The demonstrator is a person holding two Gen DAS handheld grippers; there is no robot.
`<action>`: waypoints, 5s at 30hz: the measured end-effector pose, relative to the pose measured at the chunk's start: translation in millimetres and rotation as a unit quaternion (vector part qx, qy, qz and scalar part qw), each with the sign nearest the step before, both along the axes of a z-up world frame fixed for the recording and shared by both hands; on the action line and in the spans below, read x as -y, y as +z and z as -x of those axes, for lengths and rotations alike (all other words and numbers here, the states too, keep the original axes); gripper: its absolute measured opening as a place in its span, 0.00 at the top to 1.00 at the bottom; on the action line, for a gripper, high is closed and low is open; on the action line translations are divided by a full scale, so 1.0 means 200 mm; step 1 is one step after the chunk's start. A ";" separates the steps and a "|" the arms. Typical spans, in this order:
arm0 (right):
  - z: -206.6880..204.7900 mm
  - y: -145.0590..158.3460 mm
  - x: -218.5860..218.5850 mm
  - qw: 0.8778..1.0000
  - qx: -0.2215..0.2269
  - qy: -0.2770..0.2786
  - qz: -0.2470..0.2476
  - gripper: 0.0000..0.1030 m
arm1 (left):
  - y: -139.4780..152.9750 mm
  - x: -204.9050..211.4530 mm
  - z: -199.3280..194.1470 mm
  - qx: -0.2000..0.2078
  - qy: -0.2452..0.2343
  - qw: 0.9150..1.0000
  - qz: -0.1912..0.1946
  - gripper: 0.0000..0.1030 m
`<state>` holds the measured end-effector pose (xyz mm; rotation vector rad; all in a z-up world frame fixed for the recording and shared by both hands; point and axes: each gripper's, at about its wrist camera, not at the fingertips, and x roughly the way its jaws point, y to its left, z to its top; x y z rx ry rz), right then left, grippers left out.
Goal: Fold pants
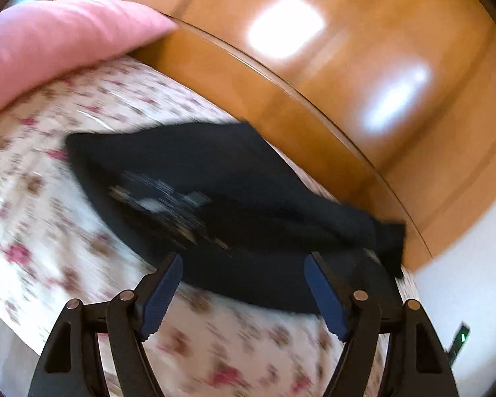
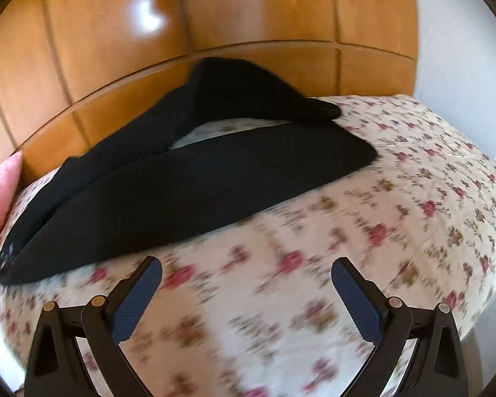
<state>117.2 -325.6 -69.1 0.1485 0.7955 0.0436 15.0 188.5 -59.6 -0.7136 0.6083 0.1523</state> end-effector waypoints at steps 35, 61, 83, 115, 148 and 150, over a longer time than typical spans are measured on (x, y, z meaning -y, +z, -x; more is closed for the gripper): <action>-0.51 -0.13 0.78 0.949 0.036 -0.148 -0.277 0.93 | -0.29 -0.41 -0.19 -0.039 0.087 0.995 -0.042 0.39; -0.58 -0.21 0.85 0.962 -0.033 -0.172 -0.208 0.93 | -0.24 -0.45 -0.26 -0.067 0.089 0.993 -0.046 0.94; -0.19 -0.15 0.91 0.976 0.018 -0.211 -0.052 0.93 | -0.13 -0.24 0.07 -0.044 0.049 0.985 -0.158 0.93; -0.60 -0.02 -0.10 0.997 0.025 0.066 0.035 0.40 | 0.25 -0.20 -0.68 -0.062 -0.095 0.966 -0.231 0.30; -0.66 -0.19 -0.14 0.997 0.007 0.058 0.039 0.38 | 0.15 -0.39 -1.63 -0.137 0.066 0.918 -0.365 0.93; -0.66 -0.19 -0.14 0.998 0.007 0.058 0.039 0.38 | 0.12 -0.47 -1.66 -0.170 0.099 0.908 -0.369 0.92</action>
